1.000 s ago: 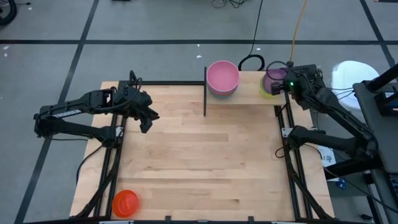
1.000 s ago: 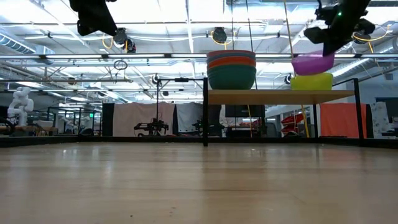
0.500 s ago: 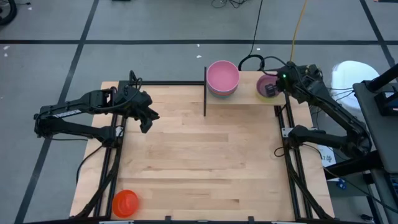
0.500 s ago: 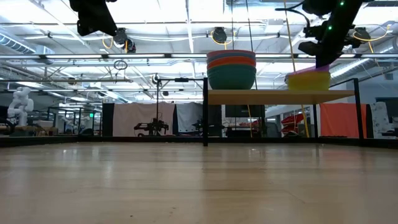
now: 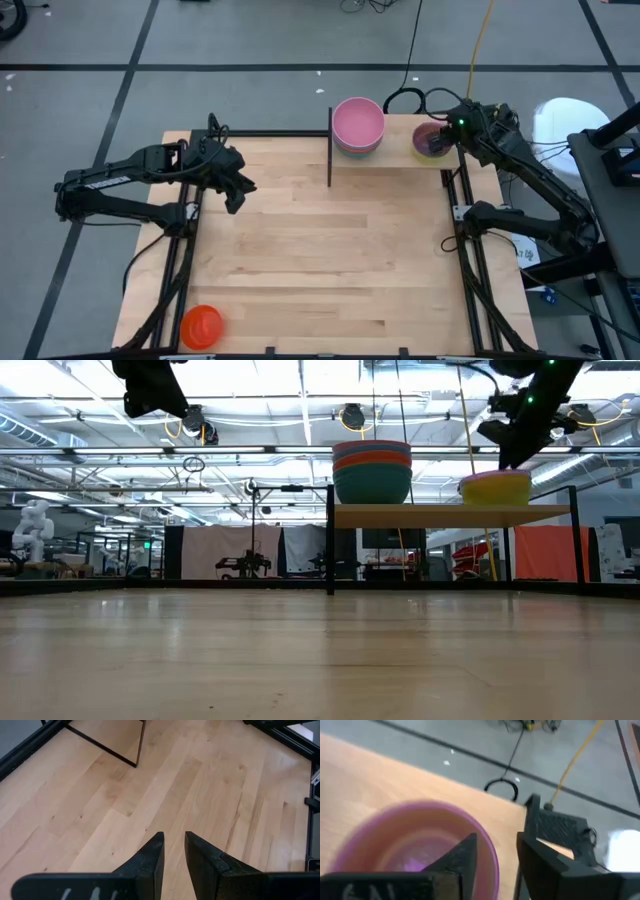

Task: Place and stack bowls onto a shelf
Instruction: Stack the orange bowl on top of the purple bowl on the shelf

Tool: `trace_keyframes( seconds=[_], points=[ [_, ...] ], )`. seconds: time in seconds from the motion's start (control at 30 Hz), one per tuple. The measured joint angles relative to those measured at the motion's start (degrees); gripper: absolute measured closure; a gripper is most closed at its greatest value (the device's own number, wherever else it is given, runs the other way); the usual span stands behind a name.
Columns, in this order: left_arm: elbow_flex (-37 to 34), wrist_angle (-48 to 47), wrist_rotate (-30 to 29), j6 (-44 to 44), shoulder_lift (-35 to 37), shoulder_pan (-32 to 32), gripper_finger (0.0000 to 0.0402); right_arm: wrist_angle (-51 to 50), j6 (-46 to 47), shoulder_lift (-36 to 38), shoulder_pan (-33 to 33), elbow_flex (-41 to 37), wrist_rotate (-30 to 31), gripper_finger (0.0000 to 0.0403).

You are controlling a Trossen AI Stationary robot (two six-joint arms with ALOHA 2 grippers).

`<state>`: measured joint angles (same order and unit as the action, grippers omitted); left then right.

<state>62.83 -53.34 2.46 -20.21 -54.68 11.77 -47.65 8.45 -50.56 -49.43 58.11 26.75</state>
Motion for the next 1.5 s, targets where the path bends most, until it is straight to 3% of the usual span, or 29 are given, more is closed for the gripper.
trace_keyframes(
  seconds=[0.1,0.27,0.37,0.67,1.07,1.3,1.5],
  points=[
    [0.0,-0.2,0.0,0.7,0.0,0.0,0.0321,4.1,-0.9,1.8,0.8,0.0,-3.1,0.0261],
    [0.0,-4.9,1.6,-0.1,0.0,-0.3,0.0321,14.7,-3.4,6.2,2.3,0.0,-17.8,0.0263],
    [0.0,-10.7,4.0,-3.1,0.0,-2.0,0.0321,16.6,-4.8,8.1,3.4,0.0,-22.9,0.0269],
    [0.0,-26.5,11.2,-13.3,0.0,-14.2,0.0321,16.2,-5.8,10.9,5.2,0.0,-29.8,0.028],
    [0.0,-26.4,11.5,-29.9,0.0,-26.7,0.0321,16.2,-3.1,11.6,5.4,0.0,-30.2,0.028],
    [0.0,-26.2,8.1,-31.8,-1.7,-36.6,0.0321,16.2,-4.9,11.7,5.4,0.0,-38.1,0.028],
    [0.0,-21.1,3.5,-34.4,-7.6,-47.6,0.0321,16.1,-8.7,12.0,5.3,0.0,-42.9,0.028]
  ],
)
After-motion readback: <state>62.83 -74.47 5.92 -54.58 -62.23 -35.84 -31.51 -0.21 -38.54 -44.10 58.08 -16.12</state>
